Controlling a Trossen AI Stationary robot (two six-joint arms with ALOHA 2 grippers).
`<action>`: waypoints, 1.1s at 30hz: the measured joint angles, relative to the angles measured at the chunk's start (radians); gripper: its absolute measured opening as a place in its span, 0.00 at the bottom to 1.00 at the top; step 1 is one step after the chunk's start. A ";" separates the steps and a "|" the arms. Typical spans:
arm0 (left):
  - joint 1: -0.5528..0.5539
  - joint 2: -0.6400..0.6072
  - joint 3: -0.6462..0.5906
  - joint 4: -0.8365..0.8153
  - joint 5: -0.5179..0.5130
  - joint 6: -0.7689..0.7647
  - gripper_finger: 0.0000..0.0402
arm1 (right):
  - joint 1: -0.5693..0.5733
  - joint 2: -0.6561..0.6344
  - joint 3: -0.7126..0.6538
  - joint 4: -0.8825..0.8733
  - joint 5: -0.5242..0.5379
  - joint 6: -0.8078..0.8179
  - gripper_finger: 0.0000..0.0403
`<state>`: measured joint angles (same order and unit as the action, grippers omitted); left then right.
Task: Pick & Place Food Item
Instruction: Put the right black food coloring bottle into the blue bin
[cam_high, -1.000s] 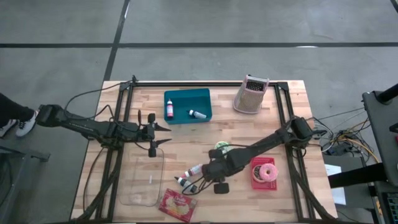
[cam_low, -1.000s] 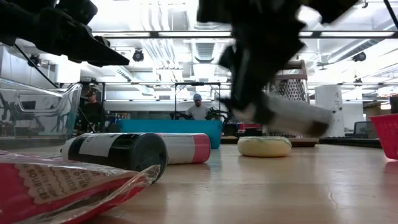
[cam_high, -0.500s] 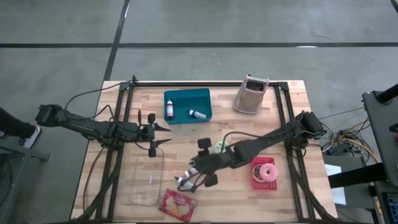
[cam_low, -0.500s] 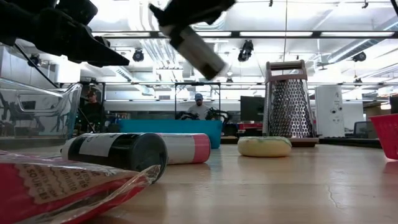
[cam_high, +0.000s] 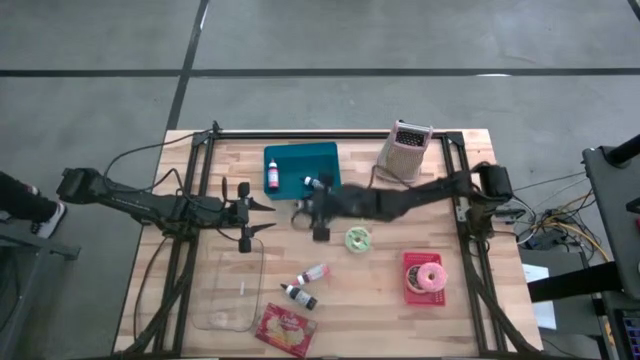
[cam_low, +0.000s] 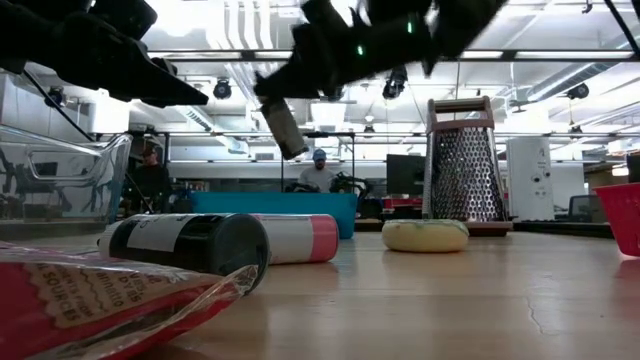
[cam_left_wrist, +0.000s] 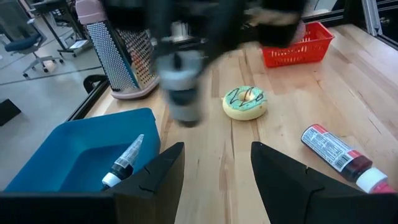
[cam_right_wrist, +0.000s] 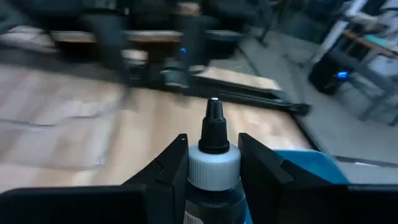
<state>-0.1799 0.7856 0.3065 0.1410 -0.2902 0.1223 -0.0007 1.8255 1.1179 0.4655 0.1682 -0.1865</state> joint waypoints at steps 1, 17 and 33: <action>0.000 0.000 0.000 0.000 0.000 0.000 0.47 | -0.032 -0.003 -0.028 0.063 -0.022 0.007 0.26; 0.000 0.000 0.000 0.000 0.000 0.000 0.47 | -0.425 0.023 -0.302 0.644 -0.269 0.281 0.26; 0.108 0.139 0.000 0.456 -0.087 0.084 0.47 | -0.445 0.073 -0.297 0.791 -0.383 0.296 0.26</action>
<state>-0.0722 0.9244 0.3065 0.5973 -0.3769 0.2062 -0.4458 1.8984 0.8209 1.2567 -0.2152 0.1093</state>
